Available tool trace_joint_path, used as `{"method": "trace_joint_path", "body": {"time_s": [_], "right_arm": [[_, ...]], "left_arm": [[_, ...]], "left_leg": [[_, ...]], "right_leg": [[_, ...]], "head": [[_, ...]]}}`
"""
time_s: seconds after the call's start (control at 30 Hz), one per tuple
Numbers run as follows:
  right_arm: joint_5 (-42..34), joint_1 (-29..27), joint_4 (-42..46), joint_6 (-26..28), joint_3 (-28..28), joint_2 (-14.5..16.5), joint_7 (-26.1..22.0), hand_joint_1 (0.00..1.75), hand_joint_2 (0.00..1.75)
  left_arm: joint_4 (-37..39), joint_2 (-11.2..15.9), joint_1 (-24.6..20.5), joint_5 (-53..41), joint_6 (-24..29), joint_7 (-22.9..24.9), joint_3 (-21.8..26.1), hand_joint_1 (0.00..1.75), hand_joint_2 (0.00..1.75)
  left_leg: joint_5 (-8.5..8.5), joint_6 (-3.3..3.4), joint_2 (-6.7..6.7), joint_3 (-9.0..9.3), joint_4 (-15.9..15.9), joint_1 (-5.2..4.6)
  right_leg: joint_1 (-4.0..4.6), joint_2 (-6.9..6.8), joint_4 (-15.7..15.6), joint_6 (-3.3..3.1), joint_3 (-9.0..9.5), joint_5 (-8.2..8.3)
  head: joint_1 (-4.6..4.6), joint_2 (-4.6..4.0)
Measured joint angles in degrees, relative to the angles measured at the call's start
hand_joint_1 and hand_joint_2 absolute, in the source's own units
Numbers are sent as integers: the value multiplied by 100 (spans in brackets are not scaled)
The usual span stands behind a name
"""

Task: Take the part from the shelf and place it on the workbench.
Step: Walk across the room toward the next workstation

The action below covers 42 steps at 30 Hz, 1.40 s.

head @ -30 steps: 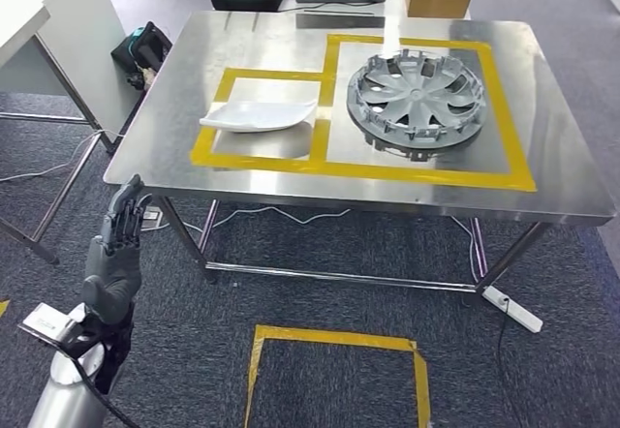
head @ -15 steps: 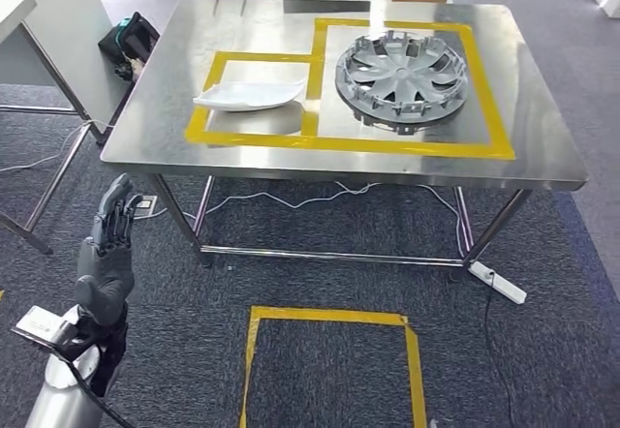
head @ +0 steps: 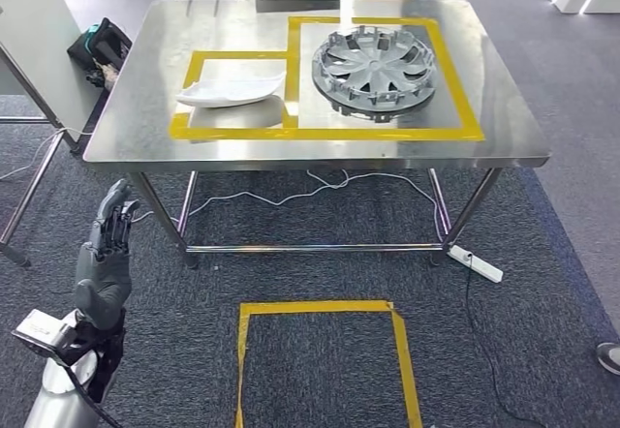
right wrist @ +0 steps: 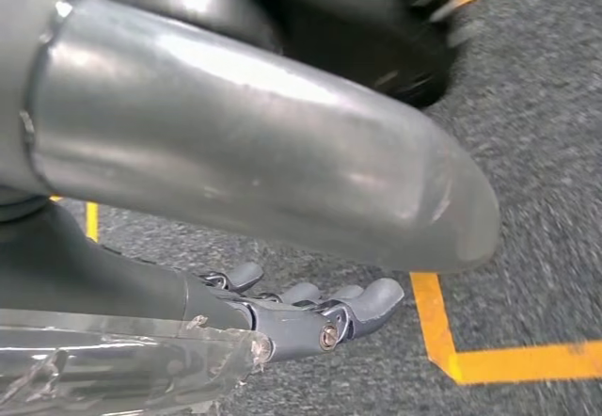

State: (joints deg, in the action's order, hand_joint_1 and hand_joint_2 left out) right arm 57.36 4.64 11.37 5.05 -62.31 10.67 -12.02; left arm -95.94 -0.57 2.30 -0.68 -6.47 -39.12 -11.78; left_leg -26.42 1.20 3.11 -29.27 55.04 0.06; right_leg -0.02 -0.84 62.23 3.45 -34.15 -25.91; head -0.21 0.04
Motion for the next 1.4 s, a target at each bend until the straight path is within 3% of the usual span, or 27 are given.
{"method": "trace_joint_path", "body": {"time_s": [0.07,0.1,0.17,0.2,0.27,0.3,0.33,0.37,0.4,0.47,0.53,0.6,0.67,0.73,0.8,0.83,0.87,0.93,1.0,1.03,1.1,1.13,1.2,1.27,1.33,1.37,1.4], "right_arm": [[8,24,1,-1,0,-8,-38,0,0],[13,32,2,-4,0,-15,-65,0,0],[22,43,3,-10,0,-27,-110,0,0],[23,40,3,-13,0,-31,-115,0,0],[23,47,3,-16,0,-35,-117,0,0],[23,44,3,-17,0,-36,-118,0,0],[24,39,3,-20,0,-37,-118,0,0],[25,33,3,-21,0,-38,-120,0,0],[31,30,2,-21,0,-38,-129,0,0],[49,42,3,-20,0,-38,-159,0,0],[77,58,4,-8,0,-39,-176,0,0],[106,34,4,10,0,-41,-151,0,0],[130,-6,4,34,0,-42,-83,0,0],[142,-9,4,56,0,-42,4,0,0],[138,-2,4,66,0,-42,116,0,0],[134,-9,4,73,0,-42,207,0,0],[127,-22,4,86,-1,-42,319,0,0],[113,-48,4,113,-3,-42,502,0,0],[90,-43,4,122,-7,-43,508,0,0],[77,-38,4,118,-12,-43,460,0,0],[53,-38,5,90,-24,-48,329,0,0],[49,-43,6,71,-28,-50,271,0,0],[50,-29,8,41,-31,-55,181,0,0],[66,-5,9,22,-31,-59,136,0,0],[95,5,8,14,-31,-61,136,0,0],[113,2,7,14,-31,-62,147,0,0],[132,1,7,14,-31,-62,158,0,0]], "left_arm": [[-17,-9,0,-4,5,-10,2,0,0],[-36,-16,2,-9,13,-19,4,0,0],[-74,-27,5,-17,27,-39,10,0,0],[-86,-29,12,-17,31,-44,13,0,0],[-91,-27,36,-17,31,-51,25,0,0],[-91,-26,52,-17,32,-51,32,0,0],[-91,-26,64,-17,32,-51,37,0,0],[-92,-26,71,-17,32,-51,40,0,0],[-95,-26,74,-17,35,-55,42,0,0],[-113,-26,81,-17,57,-71,52,0,0],[-151,-27,125,-23,98,-86,77,0,0],[-203,-27,196,-22,131,-92,107,0,0],[-273,-31,267,-5,144,-95,144,0,0],[-343,-34,362,4,154,-96,197,0,0],[-376,-34,452,3,168,-96,256,0,0],[-388,-36,484,1,174,-96,284,0,0],[-406,-40,510,-5,175,-96,309,0,0],[-456,-56,551,-20,155,-96,356,0,0],[-486,-79,572,-13,94,-96,400,0,0],[-488,-93,575,-7,57,-96,415,0,0],[-470,-127,563,-31,-5,-96,427,0,0],[-449,-145,543,-62,-22,-94,427,0,0],[-345,-175,478,-177,-7,-53,425,0,0],[-93,-195,408,-407,149,128,418,0,87],[386,-222,300,-788,536,472,395,0,175],[716,-244,208,-1002,786,635,373,0,175],[1097,-269,90,-1197,1033,759,344,0,175]], "left_leg": [[9,-27,51,-10,11,-19],[5,-71,97,-26,30,-28],[-152,-182,17,-139,248,-32],[-330,-228,-73,-265,524,-20],[-729,-265,-228,-633,1313,-4],[-828,-271,-245,-774,1616,1],[-811,-273,-253,-825,1727,4],[-683,-270,-266,-764,1610,9],[-479,-270,-310,-596,1289,21],[-159,-271,-556,-214,522,67],[-91,-234,-719,-67,173,85],[-79,-150,-620,-88,169,72],[-44,-69,-497,-96,159,73],[-27,-18,-363,-111,155,59],[-24,-1,-211,-130,157,38],[-24,0,-139,-135,158,33],[-24,-1,-72,-133,159,30],[-31,-11,43,-117,159,22],[-43,-44,140,-106,164,-6],[-44,-65,186,-106,165,-19],[-40,-120,284,-99,156,-26],[-63,-154,266,-99,170,-18],[-282,-220,56,-222,463,2],[-653,-257,-186,-555,1180,23],[-796,-268,-248,-831,1721,33],[-703,-268,-260,-843,1711,38],[-513,-266,-288,-742,1475,48]], "right_leg": [[32,-136,-310,-41,174,-2],[38,-145,-466,-102,241,26],[30,-42,-607,-232,255,102],[15,35,-616,-276,217,139],[10,148,-614,-298,146,181],[9,213,-612,-295,114,204],[6,283,-608,-284,86,226],[1,352,-602,-268,65,245],[-7,422,-593,-247,50,262],[-7,560,-544,-193,-6,288],[-6,683,-502,-124,-89,326],[-26,764,-505,-52,-157,368],[-18,570,-321,4,-276,242],[-5,253,318,45,-565,-128],[-12,137,1055,70,-863,-455],[-13,119,1194,72,-888,-485],[-12,105,1089,65,-787,-410],[3,-43,317,28,-301,-105],[42,-224,-337,-43,86,60],[61,-257,-456,-77,147,70],[74,-147,-478,-148,128,93],[64,-91,-498,-179,125,114],[30,24,-545,-245,127,165],[11,154,-553,-277,94,200],[7,306,-552,-272,64,226],[4,382,-551,-259,53,240],[-3,460,-548,-238,43,255]], "head": [[-2,0],[-3,0],[-22,0],[-30,0],[-40,0],[-40,0],[-39,0],[-40,0],[-39,0],[-41,0],[-47,0],[-49,0],[-2,0],[53,0],[62,0],[63,0],[63,0],[64,0],[58,0],[55,0],[54,0],[52,0],[38,0],[21,0],[17,0],[18,0],[19,0]]}}
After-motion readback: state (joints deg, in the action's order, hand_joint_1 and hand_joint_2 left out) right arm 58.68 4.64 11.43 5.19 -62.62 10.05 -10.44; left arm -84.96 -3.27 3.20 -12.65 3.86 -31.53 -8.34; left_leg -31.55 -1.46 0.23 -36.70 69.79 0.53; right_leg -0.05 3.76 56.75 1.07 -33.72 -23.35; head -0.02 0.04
